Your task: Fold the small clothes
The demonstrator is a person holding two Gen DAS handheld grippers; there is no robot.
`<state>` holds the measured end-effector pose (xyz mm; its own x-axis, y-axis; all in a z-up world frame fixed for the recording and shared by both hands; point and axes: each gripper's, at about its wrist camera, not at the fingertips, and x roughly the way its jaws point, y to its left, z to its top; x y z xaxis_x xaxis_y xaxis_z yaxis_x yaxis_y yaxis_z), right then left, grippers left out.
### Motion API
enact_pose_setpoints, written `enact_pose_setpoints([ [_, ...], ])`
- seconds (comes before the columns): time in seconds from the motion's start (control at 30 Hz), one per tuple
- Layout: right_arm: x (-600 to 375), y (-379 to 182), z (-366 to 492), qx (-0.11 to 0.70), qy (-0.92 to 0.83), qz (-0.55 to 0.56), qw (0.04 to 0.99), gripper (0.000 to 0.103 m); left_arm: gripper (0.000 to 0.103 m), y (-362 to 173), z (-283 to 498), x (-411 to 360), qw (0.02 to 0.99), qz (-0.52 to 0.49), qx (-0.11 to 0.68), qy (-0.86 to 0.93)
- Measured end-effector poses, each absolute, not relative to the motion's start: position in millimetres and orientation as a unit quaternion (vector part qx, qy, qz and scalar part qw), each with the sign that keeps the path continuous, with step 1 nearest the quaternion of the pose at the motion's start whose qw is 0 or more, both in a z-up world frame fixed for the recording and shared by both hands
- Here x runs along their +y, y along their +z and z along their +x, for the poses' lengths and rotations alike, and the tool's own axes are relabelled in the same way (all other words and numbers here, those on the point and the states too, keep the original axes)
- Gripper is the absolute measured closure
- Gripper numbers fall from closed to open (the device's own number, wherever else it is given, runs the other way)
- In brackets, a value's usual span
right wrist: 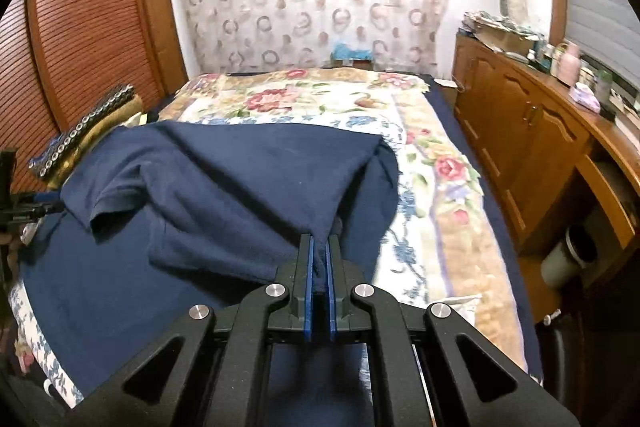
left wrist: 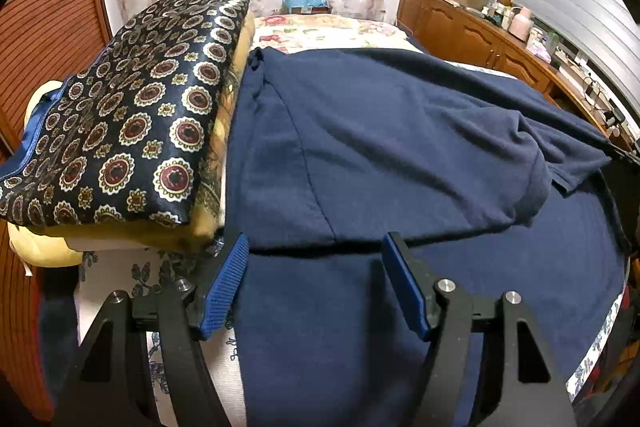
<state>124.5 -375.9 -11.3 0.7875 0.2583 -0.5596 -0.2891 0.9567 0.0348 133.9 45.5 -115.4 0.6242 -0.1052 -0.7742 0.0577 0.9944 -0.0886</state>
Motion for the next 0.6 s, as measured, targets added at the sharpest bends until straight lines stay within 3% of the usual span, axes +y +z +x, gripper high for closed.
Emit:
enact_pose_setpoints([
  [0.07,-379,-18,125,0.301,0.150,-0.025,0.942,0.098,0.034,-114,135,45,0.901,-0.029,0.430,-0.049],
  [0.2,-375,-29,128,0.314,0.153,-0.034,0.936,0.098,0.049,-112,140,45,0.900,-0.037,0.429,-0.062],
  [0.33,-373,-25,135,0.323,0.152,-0.034,0.933,0.098,0.053,-113,145,44,0.899,-0.035,0.432,-0.061],
  [0.4,-372,-23,138,0.327,0.152,-0.035,0.932,0.098,0.068,-115,148,40,0.896,-0.031,0.437,-0.069],
  [0.53,-364,-22,143,0.328,0.156,-0.034,0.931,0.098,0.079,-116,151,35,0.895,-0.014,0.440,-0.067],
  [0.6,-364,-22,142,0.325,0.159,-0.034,0.932,0.098,0.096,-115,153,36,0.894,-0.018,0.442,-0.074],
])
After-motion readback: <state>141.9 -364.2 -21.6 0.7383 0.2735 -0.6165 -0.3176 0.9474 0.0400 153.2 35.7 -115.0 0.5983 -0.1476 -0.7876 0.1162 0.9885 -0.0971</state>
